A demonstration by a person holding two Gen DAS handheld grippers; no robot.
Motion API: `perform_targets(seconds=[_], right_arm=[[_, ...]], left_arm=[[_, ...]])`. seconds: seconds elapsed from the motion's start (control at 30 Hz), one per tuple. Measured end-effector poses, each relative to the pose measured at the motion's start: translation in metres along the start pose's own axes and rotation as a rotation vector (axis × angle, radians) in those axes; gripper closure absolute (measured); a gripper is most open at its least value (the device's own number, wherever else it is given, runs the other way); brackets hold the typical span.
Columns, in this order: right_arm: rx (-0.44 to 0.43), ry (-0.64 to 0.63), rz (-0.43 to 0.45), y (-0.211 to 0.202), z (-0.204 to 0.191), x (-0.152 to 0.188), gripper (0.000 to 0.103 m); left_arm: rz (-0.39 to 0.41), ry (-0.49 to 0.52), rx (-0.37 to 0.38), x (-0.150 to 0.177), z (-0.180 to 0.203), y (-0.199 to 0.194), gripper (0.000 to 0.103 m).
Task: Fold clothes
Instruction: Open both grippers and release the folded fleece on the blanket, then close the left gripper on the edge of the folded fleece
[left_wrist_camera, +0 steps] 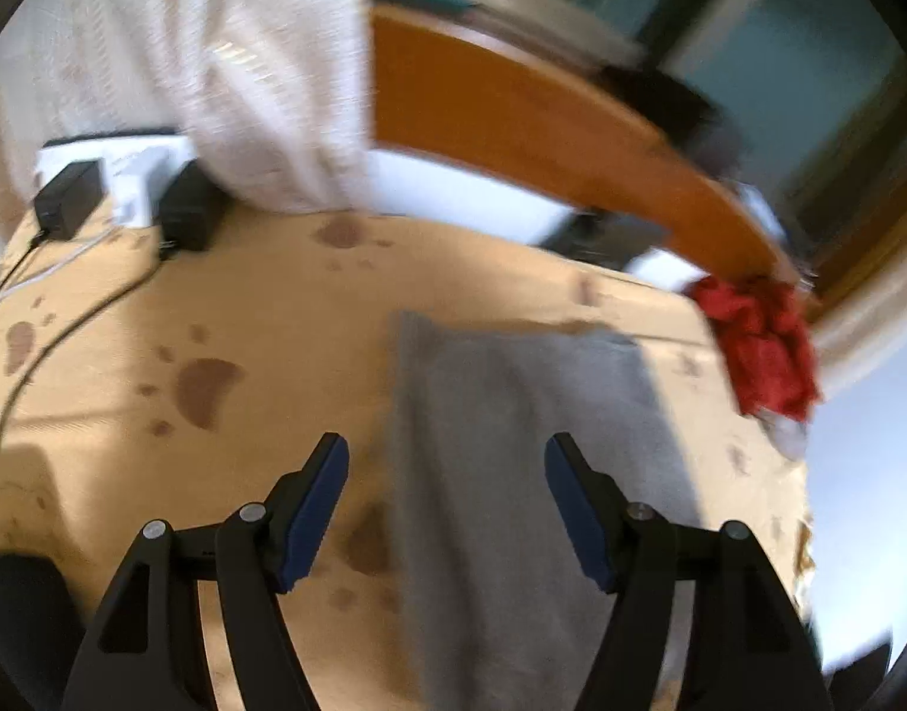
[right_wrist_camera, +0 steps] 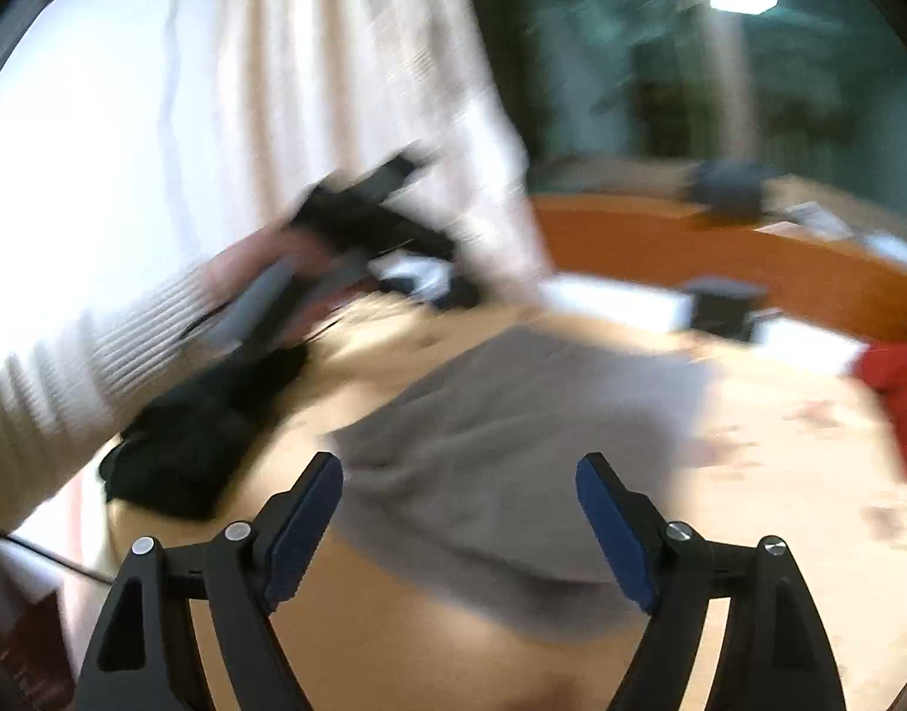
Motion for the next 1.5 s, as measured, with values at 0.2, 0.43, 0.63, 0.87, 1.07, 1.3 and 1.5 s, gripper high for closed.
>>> perform_targets(seconds=[0.2, 0.43, 0.63, 0.87, 1.07, 1.3, 1.5], right_arm=[[0.188, 0.039, -0.079, -0.035, 0.056, 0.019, 0.002], [0.172, -0.148, -0.210, 0.012, 0.017, 0.035, 0.002], [0.175, -0.107, -0.165, 0.008, 0.024, 0.038, 0.002], [0.180, -0.066, -0.209, 0.014, 0.039, 0.048, 0.002], [0.170, -0.082, -0.201, 0.011, 0.034, 0.051, 0.002], [0.159, -0.082, -0.166, 0.003, 0.031, 0.052, 0.002], [0.151, -0.076, -0.149, -0.001, 0.030, 0.051, 0.002]], left_arm=[[0.058, 0.126, 0.050, 0.038, 0.071, -0.005, 0.024], [-0.007, 0.004, 0.102, 0.049, 0.056, 0.007, 0.024], [-0.016, -0.124, 0.159, 0.083, 0.013, -0.034, 0.023], [-0.119, -0.365, 0.239, 0.136, -0.026, -0.032, 0.022], [-0.064, -0.353, 0.168, 0.140, -0.021, -0.037, 0.022], [0.039, -0.269, 0.145, 0.131, -0.005, -0.053, 0.022], [-0.003, -0.226, 0.190, 0.128, 0.008, -0.044, 0.022]])
Point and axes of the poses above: each gripper's, at about its wrist camera, not at the fingertips, and y roughly the way its jaws point, z to its right, x to its underside, the point moved 2 cm from there along y, roughly the way its jaws point, and after that the axes turned 14 degrees about -x, right-handed, at the moved point
